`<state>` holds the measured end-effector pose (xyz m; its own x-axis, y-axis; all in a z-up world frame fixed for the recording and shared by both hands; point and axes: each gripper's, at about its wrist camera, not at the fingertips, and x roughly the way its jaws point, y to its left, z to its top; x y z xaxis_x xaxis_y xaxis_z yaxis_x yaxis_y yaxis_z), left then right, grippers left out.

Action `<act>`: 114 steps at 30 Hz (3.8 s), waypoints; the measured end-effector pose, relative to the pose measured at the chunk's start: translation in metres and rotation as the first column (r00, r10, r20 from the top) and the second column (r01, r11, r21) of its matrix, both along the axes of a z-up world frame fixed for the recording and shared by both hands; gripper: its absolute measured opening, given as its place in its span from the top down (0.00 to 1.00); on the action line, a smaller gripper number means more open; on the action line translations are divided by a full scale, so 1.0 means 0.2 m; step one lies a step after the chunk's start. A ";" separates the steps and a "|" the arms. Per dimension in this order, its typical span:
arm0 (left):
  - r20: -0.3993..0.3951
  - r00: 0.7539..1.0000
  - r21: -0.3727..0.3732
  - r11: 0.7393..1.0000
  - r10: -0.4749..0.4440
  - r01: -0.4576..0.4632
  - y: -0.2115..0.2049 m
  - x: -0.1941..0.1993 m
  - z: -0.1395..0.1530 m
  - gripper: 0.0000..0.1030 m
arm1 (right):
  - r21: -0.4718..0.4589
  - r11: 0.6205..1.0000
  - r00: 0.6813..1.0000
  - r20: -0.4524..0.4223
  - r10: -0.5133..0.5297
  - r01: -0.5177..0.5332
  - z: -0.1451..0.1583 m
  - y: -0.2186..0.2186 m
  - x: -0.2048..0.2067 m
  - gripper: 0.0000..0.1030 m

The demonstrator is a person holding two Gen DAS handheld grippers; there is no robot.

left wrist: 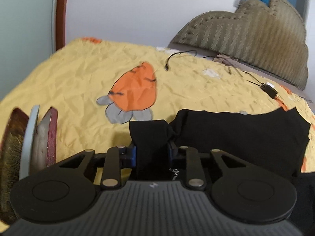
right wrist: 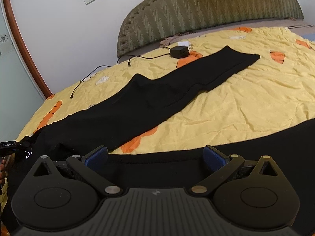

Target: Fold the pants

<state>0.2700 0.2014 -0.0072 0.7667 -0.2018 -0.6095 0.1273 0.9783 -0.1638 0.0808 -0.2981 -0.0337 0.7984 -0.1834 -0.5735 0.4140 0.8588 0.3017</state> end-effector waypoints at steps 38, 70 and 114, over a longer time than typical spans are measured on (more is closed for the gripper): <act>0.217 0.928 -0.071 0.944 -0.302 0.323 -0.29 -0.82 0.18 0.82 | 0.434 0.886 0.979 -0.040 0.200 -0.163 -0.06 0.09 1.05 0.30; 0.271 0.919 -0.208 0.915 -0.286 0.346 -0.05 -1.27 0.16 0.81 | 0.082 0.996 1.000 0.007 0.023 -0.024 0.02 0.25 0.20 0.94; 0.137 0.989 0.085 0.995 -0.054 0.043 0.19 -1.38 -0.13 0.68 | 0.178 0.976 0.990 -0.047 0.132 -0.122 -0.13 0.49 -0.03 0.95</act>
<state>-0.0069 0.2392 -0.0341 0.8356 -0.1948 -0.5137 0.1910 0.9797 -0.0608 0.0746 -0.1996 -0.0606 0.7728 0.0244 -0.6342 0.3264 0.8417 0.4301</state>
